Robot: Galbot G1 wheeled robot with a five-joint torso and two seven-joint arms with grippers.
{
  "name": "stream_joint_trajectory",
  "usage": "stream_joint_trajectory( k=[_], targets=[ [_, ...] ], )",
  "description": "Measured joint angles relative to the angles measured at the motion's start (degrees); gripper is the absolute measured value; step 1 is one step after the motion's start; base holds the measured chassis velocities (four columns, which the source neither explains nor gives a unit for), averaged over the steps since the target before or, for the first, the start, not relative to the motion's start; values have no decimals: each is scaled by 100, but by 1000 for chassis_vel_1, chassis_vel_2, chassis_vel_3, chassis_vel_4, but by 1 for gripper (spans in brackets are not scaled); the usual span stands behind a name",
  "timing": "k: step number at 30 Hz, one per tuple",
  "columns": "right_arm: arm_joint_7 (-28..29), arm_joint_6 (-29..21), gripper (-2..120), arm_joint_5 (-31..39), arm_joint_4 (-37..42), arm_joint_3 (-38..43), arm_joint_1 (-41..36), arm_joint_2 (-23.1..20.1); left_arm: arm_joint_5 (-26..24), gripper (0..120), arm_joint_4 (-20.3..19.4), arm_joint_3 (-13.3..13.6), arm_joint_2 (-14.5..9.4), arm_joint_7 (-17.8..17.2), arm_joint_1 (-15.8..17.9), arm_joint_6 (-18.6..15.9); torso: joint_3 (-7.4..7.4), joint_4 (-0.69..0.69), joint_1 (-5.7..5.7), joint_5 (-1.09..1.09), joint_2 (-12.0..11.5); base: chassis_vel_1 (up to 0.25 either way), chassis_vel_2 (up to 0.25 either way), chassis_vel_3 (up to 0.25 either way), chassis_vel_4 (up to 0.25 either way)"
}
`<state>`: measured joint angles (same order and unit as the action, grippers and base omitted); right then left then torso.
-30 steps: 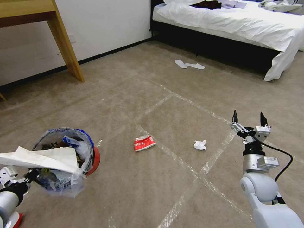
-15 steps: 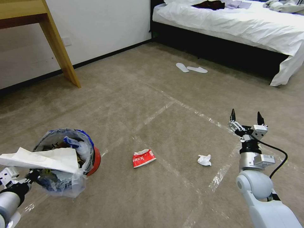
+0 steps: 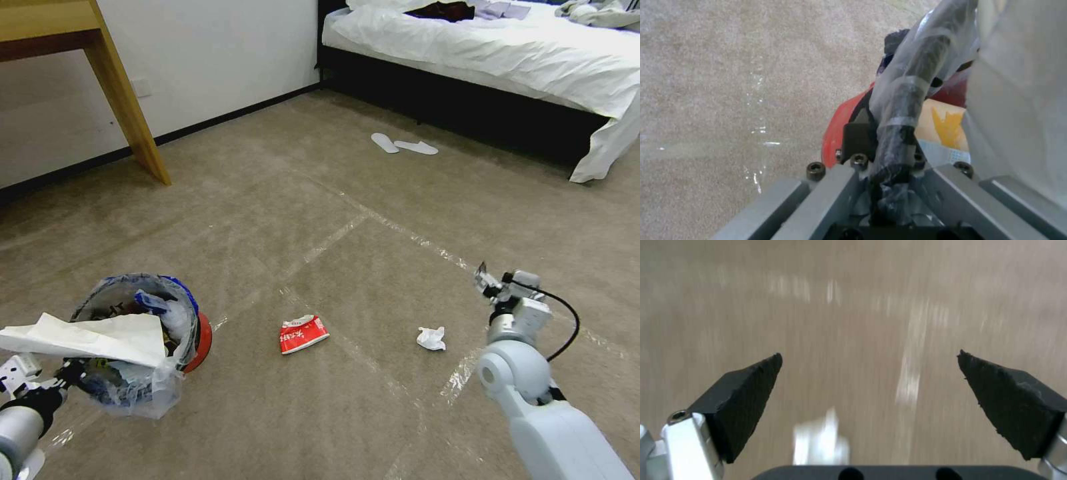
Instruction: Pick up the trash bin and place the garbage on the floor into it.
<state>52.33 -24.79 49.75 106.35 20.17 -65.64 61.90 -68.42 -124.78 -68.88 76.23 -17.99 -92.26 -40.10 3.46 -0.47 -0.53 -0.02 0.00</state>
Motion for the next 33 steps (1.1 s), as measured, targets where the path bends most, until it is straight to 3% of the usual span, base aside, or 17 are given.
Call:
stream_joint_trajectory(
  k=[1, 3, 12, 16, 33],
  targets=[
    [0, 0, 100, 0, 0, 0, 0, 0, 0, 0, 0, 0, 0, 0, 0, 0, 0, 0, 0, 0, 0, 0, 0, 0, 0],
    [521, -231, 100, 585, -382, -516, 67, 284, 51, 0, 58, 20, 36, 17, 14, 15, 0, 0, 0, 2, 0, 0, 0, 0, 0],
    [614, -329, 100, 832, -1224, -834, 413, 662, 111, 0, 78, 75, 67, 48, 15, 32, 1, -1, 0, 1, 0, 0, 0, 0, 0],
    [500, -290, 100, 856, -2105, -1072, 849, 780, 120, 0, 79, 70, 75, 64, -26, 37, 1, 0, 0, 2, 0, 0, 0, 0, 0],
    [-182, 150, 100, 552, -3996, -1534, 2050, 1077, 103, 0, 30, 27, 72, 76, -90, 54, 1, 0, 0, 2, 0, 0, 0, 0, 0]
  ],
)
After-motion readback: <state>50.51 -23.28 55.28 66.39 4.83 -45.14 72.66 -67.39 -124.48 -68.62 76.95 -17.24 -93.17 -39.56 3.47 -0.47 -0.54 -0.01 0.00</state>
